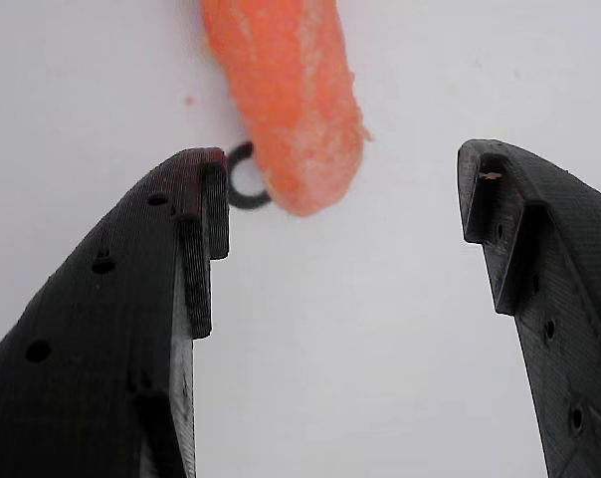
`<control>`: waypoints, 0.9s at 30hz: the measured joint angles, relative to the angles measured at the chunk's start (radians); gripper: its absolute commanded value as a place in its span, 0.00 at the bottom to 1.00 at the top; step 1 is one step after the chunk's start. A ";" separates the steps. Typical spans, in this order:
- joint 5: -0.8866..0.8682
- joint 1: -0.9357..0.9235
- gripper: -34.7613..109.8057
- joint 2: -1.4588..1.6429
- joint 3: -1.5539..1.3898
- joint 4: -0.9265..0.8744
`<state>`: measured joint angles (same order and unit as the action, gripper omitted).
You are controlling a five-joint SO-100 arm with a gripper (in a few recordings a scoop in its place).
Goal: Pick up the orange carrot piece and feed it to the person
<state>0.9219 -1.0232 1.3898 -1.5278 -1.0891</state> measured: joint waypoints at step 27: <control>0.000 -0.043 0.36 -0.077 0.002 0.000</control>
<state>0.9219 -1.0661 1.3131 -1.5263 -1.0891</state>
